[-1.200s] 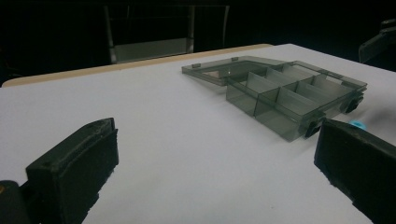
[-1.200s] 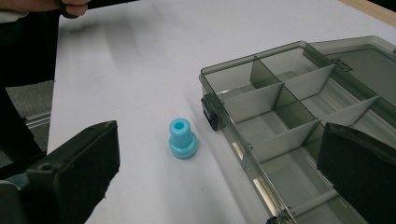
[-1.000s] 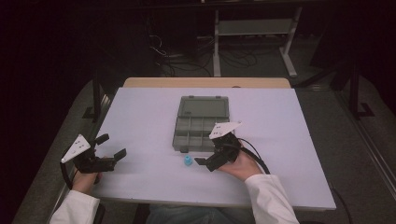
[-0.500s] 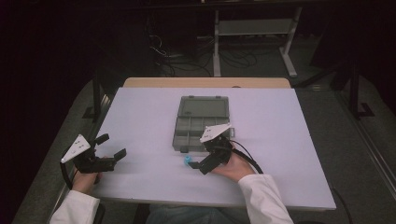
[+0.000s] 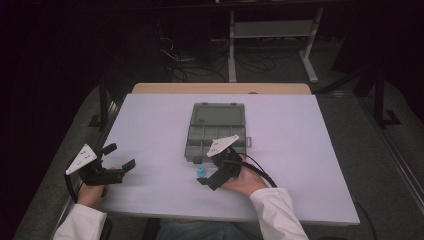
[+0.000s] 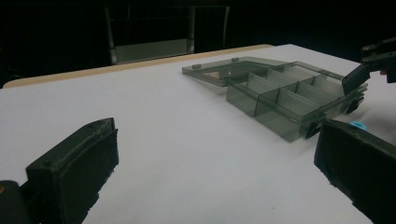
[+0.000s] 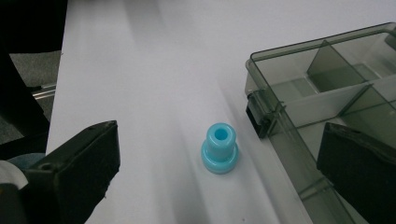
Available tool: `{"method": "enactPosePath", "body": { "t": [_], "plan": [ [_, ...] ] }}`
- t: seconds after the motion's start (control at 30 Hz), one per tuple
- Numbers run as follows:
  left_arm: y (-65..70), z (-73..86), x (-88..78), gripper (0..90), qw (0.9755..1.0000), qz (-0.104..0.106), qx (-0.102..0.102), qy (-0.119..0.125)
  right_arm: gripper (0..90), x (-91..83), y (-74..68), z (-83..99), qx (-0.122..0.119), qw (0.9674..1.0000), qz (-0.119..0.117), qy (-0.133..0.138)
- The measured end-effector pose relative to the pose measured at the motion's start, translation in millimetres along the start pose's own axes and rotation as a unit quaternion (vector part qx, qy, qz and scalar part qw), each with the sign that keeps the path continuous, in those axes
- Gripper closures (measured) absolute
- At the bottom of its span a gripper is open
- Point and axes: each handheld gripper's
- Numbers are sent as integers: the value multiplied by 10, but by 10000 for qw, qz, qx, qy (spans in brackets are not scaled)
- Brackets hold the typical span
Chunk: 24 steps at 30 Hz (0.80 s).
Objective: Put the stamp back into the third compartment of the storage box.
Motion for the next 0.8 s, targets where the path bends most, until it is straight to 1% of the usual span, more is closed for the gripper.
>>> {"method": "enactPosePath", "body": {
  "t": [0.13, 0.2, 0.23, 0.3, 0.33, 0.37, 0.43, 0.5, 0.57, 0.63, 0.7, 0.77, 0.8],
  "plan": [
    [-3, 0, -1, 0, 10000, 3, -2, 7, 117, 33, -18, -5, -61, 10000, -13, -26],
    [-2, 0, -1, 0, 10000, 2, -10, 9, 134, 51, -27, -8, -28, 10000, -24, -52],
    [-3, 0, -1, 0, 10000, 5, -9, 11, 139, 63, -23, -8, -86, 9999, 50, -92],
    [-3, 0, -1, 0, 10000, 10, -2, 10, 153, 85, -42, -14, -81, 9997, 127, -177],
    [-3, 0, -1, 0, 10000, 10, -8, 8, 164, 100, -37, -12, -172, 9995, 187, -203],
    [-3, 0, 0, 0, 10000, 10, -13, 10, 174, 108, -51, -16, -124, 9995, 182, -240],
    [-3, 0, 0, 0, 10000, 9, -17, 19, 199, 127, -48, -15, -176, 9993, 210, -271],
    [-3, 1, -1, 0, 10000, 13, -14, 19, 223, 140, -49, -16, -152, 9992, 231, -285],
    [-2, 1, 0, 0, 10000, 14, -17, 13, 289, 148, -39, -14, -139, 9993, 187, -297],
    [-3, 1, -1, 0, 10000, 15, -6, 18, 335, 153, -34, -12, -176, 9992, 197, -304],
    [-2, 1, -1, 0, 10000, 11, -17, 22, 368, 163, -41, -15, -87, 9992, 188, -330],
    [-3, 1, -1, 0, 10000, 16, -12, 20, 381, 169, -37, -14, -107, 9992, 188, -345],
    [-3, 1, -1, 0, 10000, 15, -13, 22, 408, 182, -32, -12, -155, 9990, 225, -354]
  ]
}}
Point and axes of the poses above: each handheld gripper's, and its own axes: x roughly forward along the jaws, z roughly out of its underside, y roughly to its right, and after that the axes turned 4 degrees about z, right-handed
